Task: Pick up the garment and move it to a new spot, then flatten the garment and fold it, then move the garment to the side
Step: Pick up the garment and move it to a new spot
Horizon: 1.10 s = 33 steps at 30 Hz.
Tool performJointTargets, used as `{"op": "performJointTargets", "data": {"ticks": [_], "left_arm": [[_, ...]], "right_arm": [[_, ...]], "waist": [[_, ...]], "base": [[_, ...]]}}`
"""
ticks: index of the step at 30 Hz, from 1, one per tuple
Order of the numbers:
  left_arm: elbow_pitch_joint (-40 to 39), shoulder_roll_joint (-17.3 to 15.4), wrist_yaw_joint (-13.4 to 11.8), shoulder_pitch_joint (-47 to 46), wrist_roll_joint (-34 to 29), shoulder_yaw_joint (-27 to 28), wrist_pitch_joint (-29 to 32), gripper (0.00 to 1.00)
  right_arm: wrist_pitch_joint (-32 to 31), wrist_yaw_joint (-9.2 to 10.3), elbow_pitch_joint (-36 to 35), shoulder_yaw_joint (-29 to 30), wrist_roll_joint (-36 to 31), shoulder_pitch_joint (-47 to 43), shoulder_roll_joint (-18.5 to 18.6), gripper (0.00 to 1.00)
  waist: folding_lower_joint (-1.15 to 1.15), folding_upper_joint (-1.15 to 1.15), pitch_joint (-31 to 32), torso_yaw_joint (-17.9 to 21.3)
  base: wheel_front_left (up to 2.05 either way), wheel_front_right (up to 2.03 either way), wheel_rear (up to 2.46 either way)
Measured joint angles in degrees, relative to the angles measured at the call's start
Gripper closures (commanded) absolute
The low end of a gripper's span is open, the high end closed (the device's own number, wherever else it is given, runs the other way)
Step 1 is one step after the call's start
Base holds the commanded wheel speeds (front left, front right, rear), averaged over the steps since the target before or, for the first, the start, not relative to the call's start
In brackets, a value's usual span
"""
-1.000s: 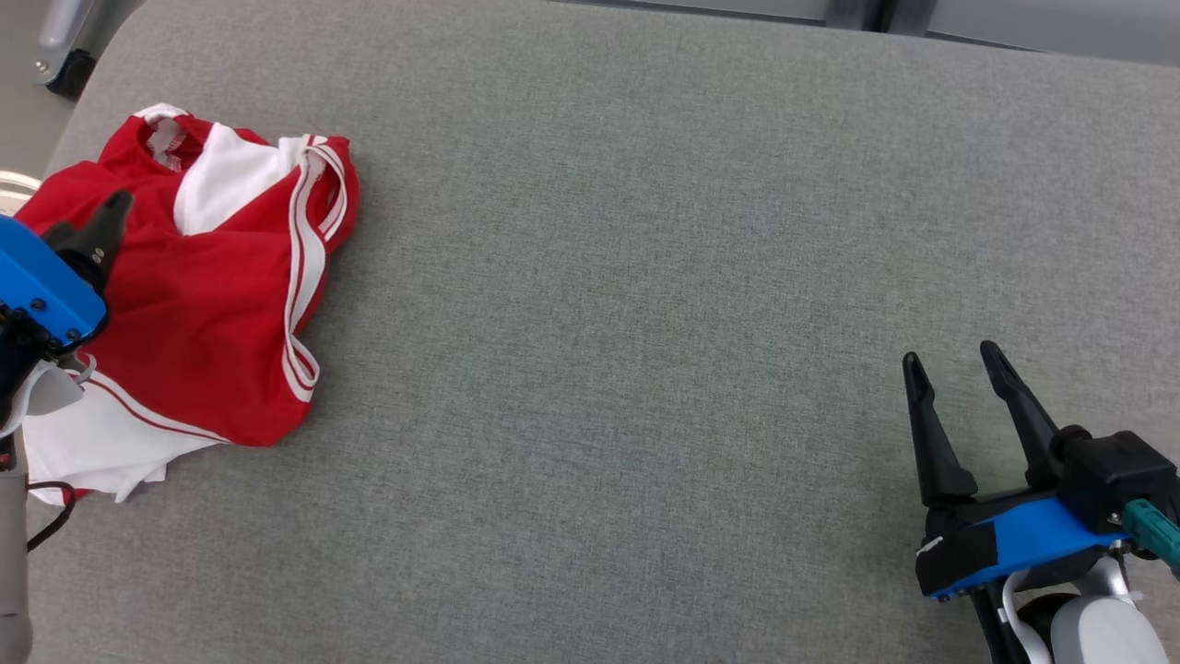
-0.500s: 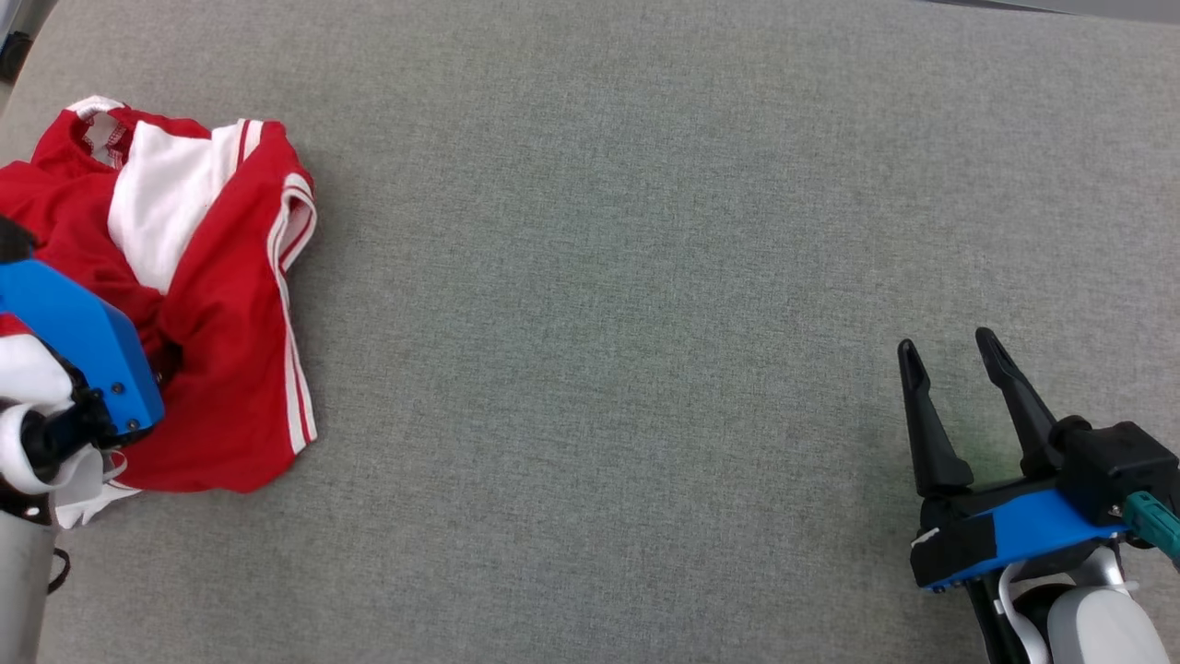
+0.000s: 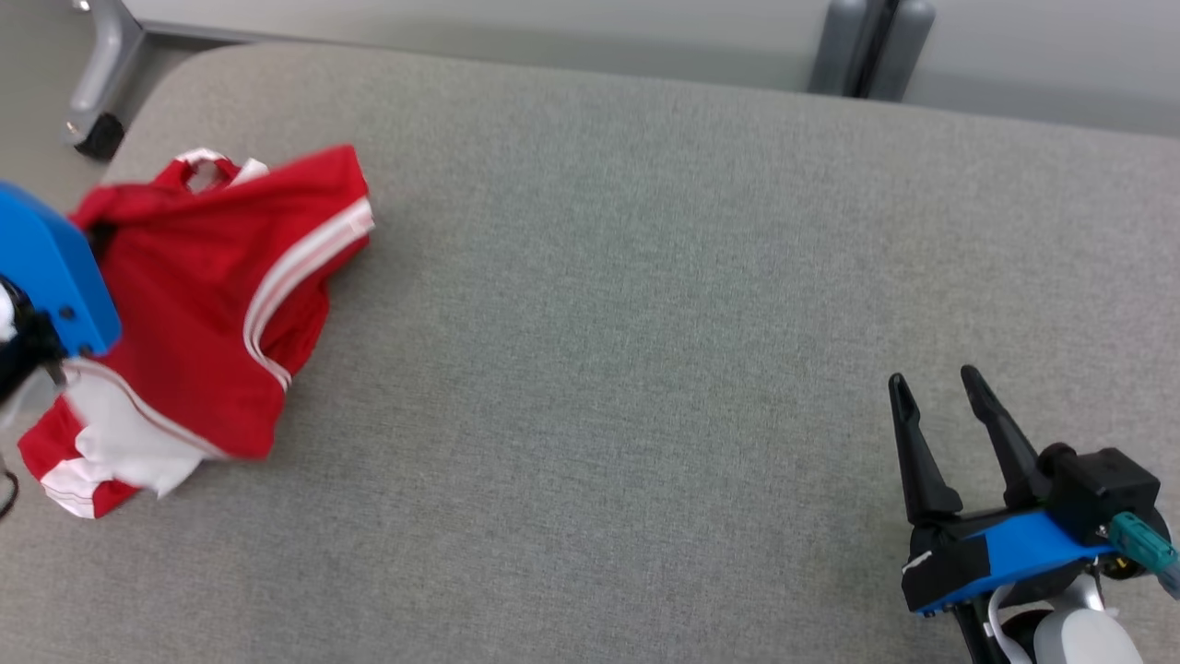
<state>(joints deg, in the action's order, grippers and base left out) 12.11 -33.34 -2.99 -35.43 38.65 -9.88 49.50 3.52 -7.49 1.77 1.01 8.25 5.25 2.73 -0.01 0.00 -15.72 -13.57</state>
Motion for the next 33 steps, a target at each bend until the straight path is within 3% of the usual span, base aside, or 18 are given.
{"op": "performJointTargets", "data": {"ticks": [7,13,24,33], "left_arm": [[-4.39,2.45,1.07,-6.99,0.78,0.38,-3.13,1.0],[-6.31,6.15,2.78,-12.39,1.2,-1.25,-6.13,1.0],[-7.92,13.85,6.88,-14.88,2.88,-7.55,-9.16,1.0],[-6.46,17.08,8.2,-4.61,1.97,-13.61,-13.82,1.0]], "right_arm": [[2.07,0.01,3.01,-0.49,2.66,-0.89,-0.01,0.0],[3.69,0.0,5.25,-0.69,4.19,-1.14,-0.02,0.0],[4.12,0.01,6.21,-0.66,4.55,-1.87,-0.01,0.0],[3.64,0.01,5.53,-2.12,5.45,-2.25,0.01,0.0]], "waist": [[0.0,0.0,4.68,0.61],[0.0,-0.01,7.38,3.99],[0.01,-0.01,10.06,16.17],[0.01,-0.01,10.46,26.79]], "base": [[0.0,0.0,0.0],[0.0,0.0,0.0],[0.0,0.0,0.0],[0.0,0.0,0.0]]}}
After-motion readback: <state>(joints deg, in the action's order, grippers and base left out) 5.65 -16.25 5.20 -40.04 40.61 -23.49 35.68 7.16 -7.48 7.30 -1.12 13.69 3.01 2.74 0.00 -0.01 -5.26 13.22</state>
